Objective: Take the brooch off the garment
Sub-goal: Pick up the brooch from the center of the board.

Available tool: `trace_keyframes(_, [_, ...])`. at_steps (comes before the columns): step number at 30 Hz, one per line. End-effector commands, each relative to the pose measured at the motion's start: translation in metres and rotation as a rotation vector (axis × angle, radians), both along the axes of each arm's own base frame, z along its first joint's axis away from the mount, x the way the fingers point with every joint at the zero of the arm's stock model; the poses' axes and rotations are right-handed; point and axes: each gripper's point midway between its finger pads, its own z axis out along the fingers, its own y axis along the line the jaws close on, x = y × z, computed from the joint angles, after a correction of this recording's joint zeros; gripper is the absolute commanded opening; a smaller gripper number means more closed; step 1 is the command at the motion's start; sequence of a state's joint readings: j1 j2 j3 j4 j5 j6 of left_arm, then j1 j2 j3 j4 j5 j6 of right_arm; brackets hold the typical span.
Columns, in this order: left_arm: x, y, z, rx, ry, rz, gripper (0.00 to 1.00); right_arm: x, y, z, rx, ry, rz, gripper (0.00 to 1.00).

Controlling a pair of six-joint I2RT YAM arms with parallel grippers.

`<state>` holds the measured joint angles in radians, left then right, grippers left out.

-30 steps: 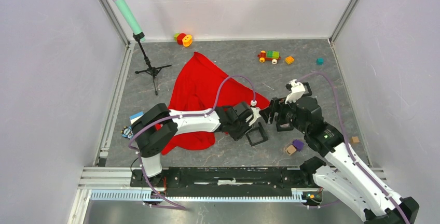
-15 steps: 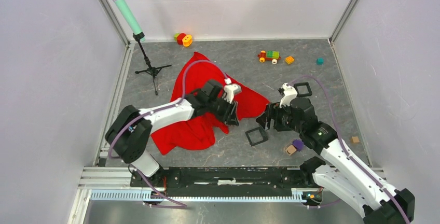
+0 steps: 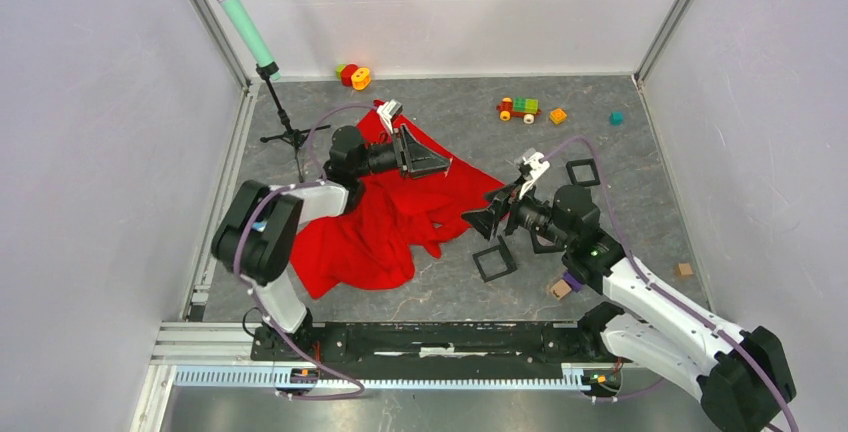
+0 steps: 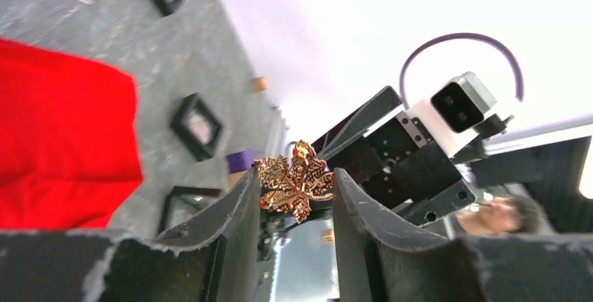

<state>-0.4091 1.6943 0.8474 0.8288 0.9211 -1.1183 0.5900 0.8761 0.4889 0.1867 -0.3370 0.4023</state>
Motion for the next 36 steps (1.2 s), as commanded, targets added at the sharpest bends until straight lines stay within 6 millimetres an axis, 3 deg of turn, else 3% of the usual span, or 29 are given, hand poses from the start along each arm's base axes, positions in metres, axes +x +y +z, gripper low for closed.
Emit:
trace_keyframes(1, [-0.022, 0.009, 0.068, -0.317, 0.047, -0.163, 0.32, 0.012, 0.014, 0.07, 0.097, -0.368, 0.052, 0.85])
trace_keyframes(3, [-0.02, 0.009, 0.064, -0.317, 0.06, -0.159, 0.31, 0.005, 0.022, 0.077, 0.073, -0.495, 0.14, 0.88])
trace_keyframes(6, [-0.022, 0.01, 0.065, -0.32, 0.06, -0.155, 0.32, 0.013, 0.022, 0.088, 0.034, -0.584, 0.129, 0.92])
trace_keyframes(13, [-0.036, 0.012, 0.077, -0.326, 0.048, -0.176, 0.33, 0.035, 0.024, 0.092, -0.075, -0.66, 0.108, 0.9])
trace_keyframes(24, [-0.06, 0.007, 0.08, -0.318, 0.046, -0.23, 0.34, 0.036, 0.047, 0.109, -0.041, -0.731, 0.215, 0.89])
trace_keyframes(36, [-0.066, 0.004, 0.073, -0.305, 0.054, -0.248, 0.35, 0.036, 0.06, 0.109, -0.007, -0.703, 0.268, 0.68])
